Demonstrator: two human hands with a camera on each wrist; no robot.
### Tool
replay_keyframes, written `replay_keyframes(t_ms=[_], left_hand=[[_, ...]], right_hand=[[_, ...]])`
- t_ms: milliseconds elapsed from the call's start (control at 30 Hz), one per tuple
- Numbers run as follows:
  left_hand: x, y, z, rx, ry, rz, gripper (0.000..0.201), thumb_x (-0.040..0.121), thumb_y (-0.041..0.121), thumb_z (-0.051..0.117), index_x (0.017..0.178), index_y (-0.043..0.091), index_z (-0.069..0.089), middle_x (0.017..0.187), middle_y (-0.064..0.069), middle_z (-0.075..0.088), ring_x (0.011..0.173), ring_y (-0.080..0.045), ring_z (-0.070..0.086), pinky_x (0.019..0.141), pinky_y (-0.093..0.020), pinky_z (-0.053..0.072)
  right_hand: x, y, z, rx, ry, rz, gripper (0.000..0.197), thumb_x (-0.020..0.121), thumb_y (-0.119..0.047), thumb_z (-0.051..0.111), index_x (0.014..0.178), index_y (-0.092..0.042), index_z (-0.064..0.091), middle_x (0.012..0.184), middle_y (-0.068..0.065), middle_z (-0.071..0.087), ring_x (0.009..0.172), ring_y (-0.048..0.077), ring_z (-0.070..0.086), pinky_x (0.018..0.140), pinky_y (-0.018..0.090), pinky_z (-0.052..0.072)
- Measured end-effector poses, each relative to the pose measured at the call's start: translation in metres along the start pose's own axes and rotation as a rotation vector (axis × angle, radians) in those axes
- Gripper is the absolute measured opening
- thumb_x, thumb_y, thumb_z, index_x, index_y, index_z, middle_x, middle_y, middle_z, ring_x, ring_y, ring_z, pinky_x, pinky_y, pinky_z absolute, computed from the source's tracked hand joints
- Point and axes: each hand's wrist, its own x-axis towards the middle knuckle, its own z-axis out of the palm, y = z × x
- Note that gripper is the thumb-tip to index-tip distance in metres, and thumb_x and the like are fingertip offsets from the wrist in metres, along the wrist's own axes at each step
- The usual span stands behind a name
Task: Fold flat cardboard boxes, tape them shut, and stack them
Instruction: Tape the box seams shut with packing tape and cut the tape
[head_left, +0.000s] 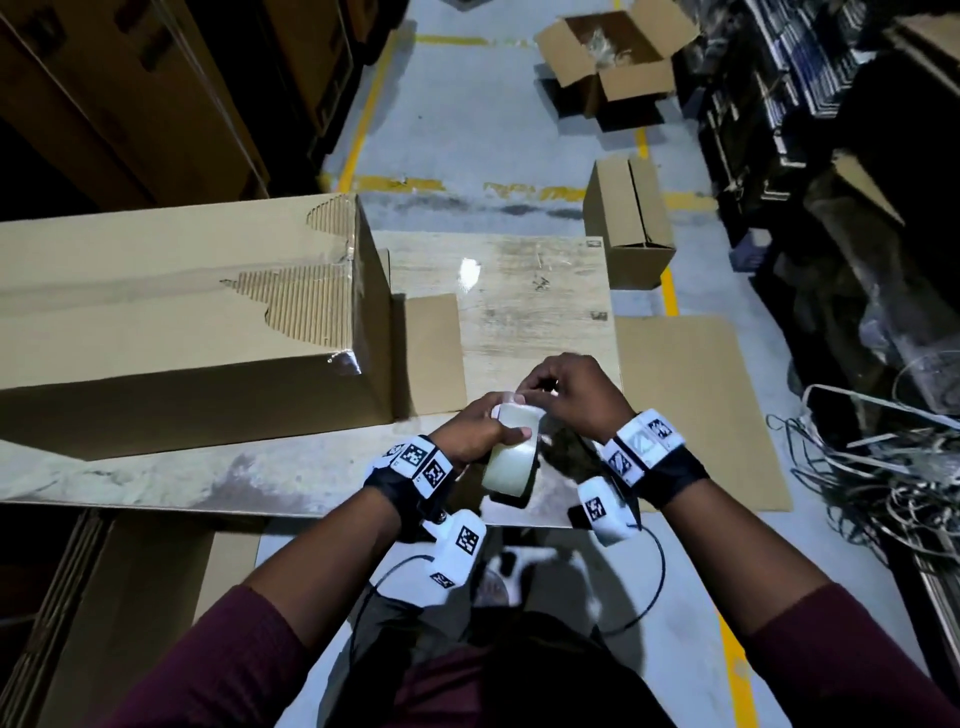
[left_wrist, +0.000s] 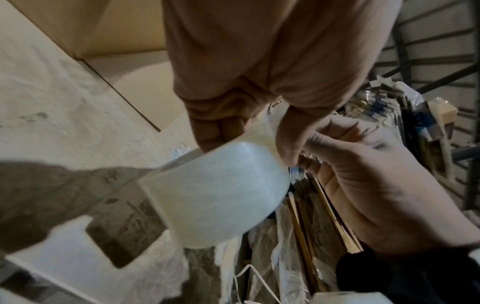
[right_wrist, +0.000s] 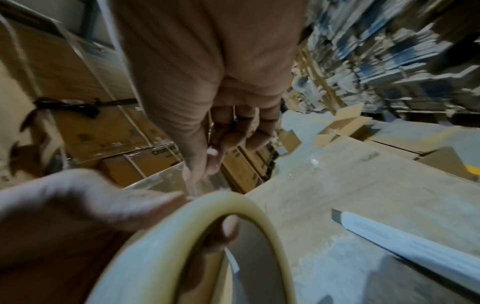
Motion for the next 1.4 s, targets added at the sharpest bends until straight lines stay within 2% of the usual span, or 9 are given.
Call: replay_keyframes(t_ms=[100,300,500,667,933,1033,1167,1267,1400], left_hand=[[0.011,-0.002,-0.005,0.052,0.127,-0.078,0.050,0.088,0.024,0.073,0.131,0.015,0.050,0.125,-0.009,0.061,0.112,-0.029,0.063,0.099,-0.042,0.051],[0.025,-0.035,-0.011,0.034,0.096,-0.167,0.030,0.084,0.039,0.077,0.074,0.019,0.057,0.076,-0.006,0.060,0.074,-0.022,0.055,0.075,-0.032,0.040],[0.044,-0.052,-0.010,0.187,0.118,-0.189,0.053,0.097,0.019,0.064,0.141,0.007,0.039,0.133,-0.010,0.055,0.121,-0.024,0.055,0.098,-0.030,0.041],[0.047,-0.052,-0.015,0.251,0.109,-0.130,0.051,0.100,0.032,0.058,0.146,0.013,0.043,0.145,-0.008,0.051,0.126,-0.021,0.053,0.102,-0.025,0.040],[0.040,-0.053,-0.008,0.263,0.120,-0.120,0.054,0.104,0.041,0.048,0.152,0.022,0.035,0.155,-0.009,0.041,0.137,-0.022,0.045,0.110,-0.029,0.036],[0.036,-0.054,-0.004,0.315,0.131,-0.092,0.057,0.104,0.040,0.047,0.155,0.021,0.030,0.160,-0.006,0.033,0.143,-0.020,0.038,0.114,-0.028,0.031],[0.029,-0.053,-0.005,0.379,0.115,-0.084,0.064,0.102,0.042,0.052,0.157,0.024,0.026,0.159,-0.008,0.035,0.144,-0.021,0.037,0.116,-0.031,0.031],[0.012,-0.036,-0.015,0.576,0.120,-0.047,0.062,0.097,0.045,0.058,0.153,0.025,0.037,0.152,-0.008,0.046,0.136,-0.022,0.048,0.113,-0.032,0.037],[-0.052,0.024,-0.050,0.582,0.015,0.350,0.030,0.097,0.035,0.064,0.122,0.020,0.069,0.124,0.003,0.069,0.111,-0.013,0.066,0.099,-0.033,0.051]], right_hand=[[0.000,-0.009,-0.001,-0.009,0.098,-0.061,0.003,0.087,-0.018,0.079,0.084,-0.019,0.080,0.080,-0.006,0.072,0.082,0.009,0.058,0.074,0.019,0.044],[0.041,0.037,0.027,-0.028,-0.020,0.141,0.006,0.086,-0.015,0.078,0.082,-0.012,0.080,0.084,0.002,0.077,0.079,0.010,0.066,0.080,0.029,0.051],[0.053,0.102,0.087,-0.071,-0.057,0.365,0.012,0.085,-0.011,0.075,0.074,-0.007,0.077,0.092,0.010,0.077,0.126,0.015,0.056,0.101,0.026,0.046],[0.056,0.112,0.103,-0.166,-0.022,0.376,0.010,0.085,-0.022,0.077,0.079,-0.015,0.078,0.087,0.006,0.076,0.086,0.024,0.071,0.074,0.032,0.056],[0.066,0.101,0.100,-0.293,0.020,0.440,0.040,0.078,-0.042,0.084,0.079,-0.007,0.065,0.114,0.018,0.069,0.091,0.027,0.069,0.071,0.029,0.051],[0.066,0.107,0.094,-0.368,-0.042,0.478,0.049,0.079,-0.043,0.084,0.063,-0.014,0.048,0.087,0.006,0.068,0.072,0.026,0.062,0.062,0.031,0.050],[0.066,0.117,0.084,-0.424,-0.106,0.476,0.033,0.080,-0.028,0.085,0.089,0.002,0.074,0.135,-0.010,0.060,0.061,0.021,0.057,0.050,0.022,0.033],[0.070,0.117,0.070,-0.534,-0.262,0.456,0.052,0.083,-0.018,0.078,0.130,-0.002,0.065,0.104,0.010,0.076,0.063,0.021,0.058,0.054,0.022,0.041],[0.089,0.062,0.046,-0.427,-0.121,0.347,0.009,0.088,-0.014,0.071,0.088,-0.011,0.079,0.086,0.010,0.076,0.079,0.025,0.071,0.067,0.024,0.046]])
